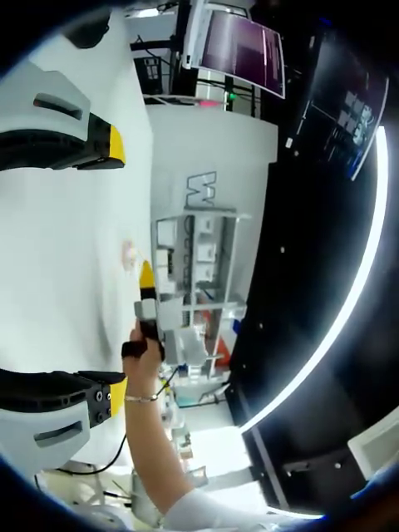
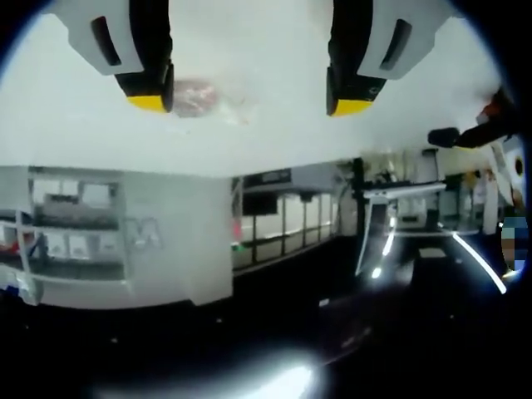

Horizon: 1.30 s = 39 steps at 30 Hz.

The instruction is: Open the resealable bag by pulling the two sides of the seal apart until the entire bag opening is separated and visibly accessible.

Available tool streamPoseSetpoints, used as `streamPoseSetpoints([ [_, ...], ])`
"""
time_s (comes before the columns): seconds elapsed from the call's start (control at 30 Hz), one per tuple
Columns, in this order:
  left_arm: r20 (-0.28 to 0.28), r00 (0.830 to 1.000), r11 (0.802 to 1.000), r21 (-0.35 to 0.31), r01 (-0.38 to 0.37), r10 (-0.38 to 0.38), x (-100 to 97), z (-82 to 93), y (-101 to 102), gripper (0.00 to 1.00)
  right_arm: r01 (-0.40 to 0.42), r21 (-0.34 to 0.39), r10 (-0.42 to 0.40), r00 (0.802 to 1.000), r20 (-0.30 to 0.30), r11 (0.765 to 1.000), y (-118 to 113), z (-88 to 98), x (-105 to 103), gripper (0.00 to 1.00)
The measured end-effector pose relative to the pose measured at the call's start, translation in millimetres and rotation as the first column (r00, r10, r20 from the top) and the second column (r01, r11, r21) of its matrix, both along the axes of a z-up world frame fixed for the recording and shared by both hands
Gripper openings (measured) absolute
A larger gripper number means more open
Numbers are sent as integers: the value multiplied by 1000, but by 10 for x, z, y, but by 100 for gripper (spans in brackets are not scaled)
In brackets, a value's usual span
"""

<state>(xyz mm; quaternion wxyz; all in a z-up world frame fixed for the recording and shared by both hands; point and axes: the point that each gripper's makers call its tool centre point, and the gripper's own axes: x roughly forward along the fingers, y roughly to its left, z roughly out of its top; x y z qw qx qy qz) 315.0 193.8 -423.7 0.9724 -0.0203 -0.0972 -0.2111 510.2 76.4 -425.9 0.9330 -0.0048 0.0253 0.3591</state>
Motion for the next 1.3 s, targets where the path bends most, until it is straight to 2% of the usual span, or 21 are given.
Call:
streamPoseSetpoints([
  [1.3,9,1000,1000,-10,3,-3,-24,4,-9,99,8,46,-10,999,30,999,-279,141,-303,71],
])
